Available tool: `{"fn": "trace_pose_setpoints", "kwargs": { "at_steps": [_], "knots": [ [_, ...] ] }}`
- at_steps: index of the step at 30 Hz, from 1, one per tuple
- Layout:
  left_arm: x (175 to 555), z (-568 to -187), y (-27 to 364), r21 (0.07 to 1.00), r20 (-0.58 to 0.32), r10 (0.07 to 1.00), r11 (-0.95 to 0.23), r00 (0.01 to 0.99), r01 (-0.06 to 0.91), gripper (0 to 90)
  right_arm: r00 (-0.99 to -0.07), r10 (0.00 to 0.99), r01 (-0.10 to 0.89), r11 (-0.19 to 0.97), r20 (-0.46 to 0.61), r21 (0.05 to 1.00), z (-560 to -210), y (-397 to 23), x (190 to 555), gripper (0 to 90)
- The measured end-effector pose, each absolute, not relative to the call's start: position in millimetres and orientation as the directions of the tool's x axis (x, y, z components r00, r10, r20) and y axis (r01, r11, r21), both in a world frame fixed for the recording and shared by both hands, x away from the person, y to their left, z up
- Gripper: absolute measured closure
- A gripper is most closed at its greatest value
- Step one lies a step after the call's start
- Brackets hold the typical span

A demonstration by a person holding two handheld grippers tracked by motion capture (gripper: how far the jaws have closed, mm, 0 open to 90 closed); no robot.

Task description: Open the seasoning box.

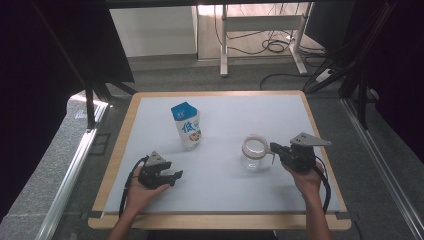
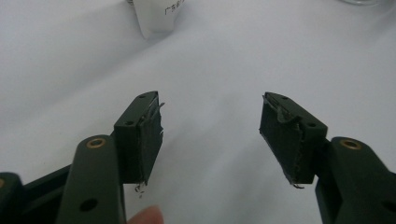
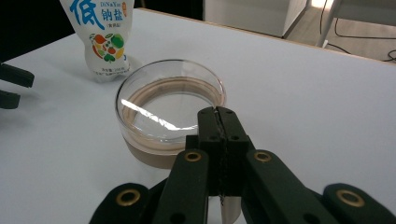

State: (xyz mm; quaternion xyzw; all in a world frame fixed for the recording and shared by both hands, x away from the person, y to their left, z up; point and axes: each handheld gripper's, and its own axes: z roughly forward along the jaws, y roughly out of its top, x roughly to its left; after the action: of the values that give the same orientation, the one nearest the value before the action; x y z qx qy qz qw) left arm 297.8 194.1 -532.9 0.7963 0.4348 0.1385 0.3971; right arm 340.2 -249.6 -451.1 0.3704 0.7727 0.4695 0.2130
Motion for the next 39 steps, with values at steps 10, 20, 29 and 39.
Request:
{"fn": "trace_pose_setpoints", "kwargs": {
  "at_steps": [10, 20, 29, 39],
  "knots": [
    [295, -532, 190, 0.763, -0.111, 0.790, -0.320, 0.603, 0.561, 59.5, -0.634, 0.773, 0.376, 0.280, 0.025, 0.883, -452, -251, 340, 89.8],
    [297, -526, 182, 0.790, -0.103, 0.784, -0.310, 0.612, 0.530, 80.2, -0.635, 0.772, 0.375, 0.276, 0.029, 0.885, -453, -251, 339, 89.8],
    [314, -506, 146, 0.826, -0.129, 0.725, -0.299, 0.676, 0.478, 89.0, -0.633, 0.773, 0.378, 0.271, 0.034, 0.885, -453, -252, 339, 89.8],
    [330, -493, 109, 0.841, -0.149, 0.675, -0.298, 0.723, 0.451, 89.8, -0.634, 0.772, 0.378, 0.266, 0.039, 0.887, -454, -252, 339, 89.8]
  ]
}}
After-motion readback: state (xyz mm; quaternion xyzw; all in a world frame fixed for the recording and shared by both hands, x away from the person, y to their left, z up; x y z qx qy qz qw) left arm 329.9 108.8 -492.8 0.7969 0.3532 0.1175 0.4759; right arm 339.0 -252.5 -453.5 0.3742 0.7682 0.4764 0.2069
